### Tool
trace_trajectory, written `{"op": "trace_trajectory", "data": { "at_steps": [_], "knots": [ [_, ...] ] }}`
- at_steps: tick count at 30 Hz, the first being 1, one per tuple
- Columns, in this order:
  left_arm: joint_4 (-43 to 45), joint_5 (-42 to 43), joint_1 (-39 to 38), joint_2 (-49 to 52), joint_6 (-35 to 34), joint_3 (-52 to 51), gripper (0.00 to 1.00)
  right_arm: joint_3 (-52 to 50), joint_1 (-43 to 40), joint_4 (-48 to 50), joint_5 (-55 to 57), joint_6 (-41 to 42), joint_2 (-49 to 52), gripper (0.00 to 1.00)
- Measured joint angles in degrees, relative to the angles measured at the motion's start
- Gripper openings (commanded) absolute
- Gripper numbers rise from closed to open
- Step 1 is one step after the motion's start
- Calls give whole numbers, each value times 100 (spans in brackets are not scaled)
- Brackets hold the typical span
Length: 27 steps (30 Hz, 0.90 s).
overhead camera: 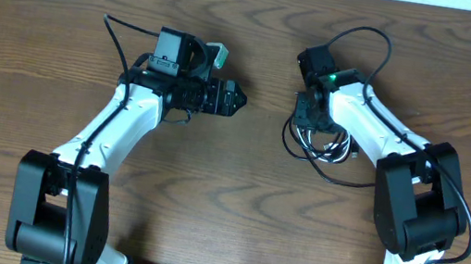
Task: Untangle cables
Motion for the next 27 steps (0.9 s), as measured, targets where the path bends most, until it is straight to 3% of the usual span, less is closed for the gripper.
{"op": "trace_trajectory", "data": {
  "at_steps": [7, 19, 27],
  "knots": [
    [-42, 0, 0, 0, 15, 0, 86, 0, 15, -55, 7, 59, 122, 1],
    [-83, 7, 0, 0, 96, 0, 86, 4, 26, -177, -131, -79, 22, 1],
    [-83, 122, 0, 0, 254, 0, 90, 643, 26, -516, -302, -328, -1617, 1]
  ]
}}
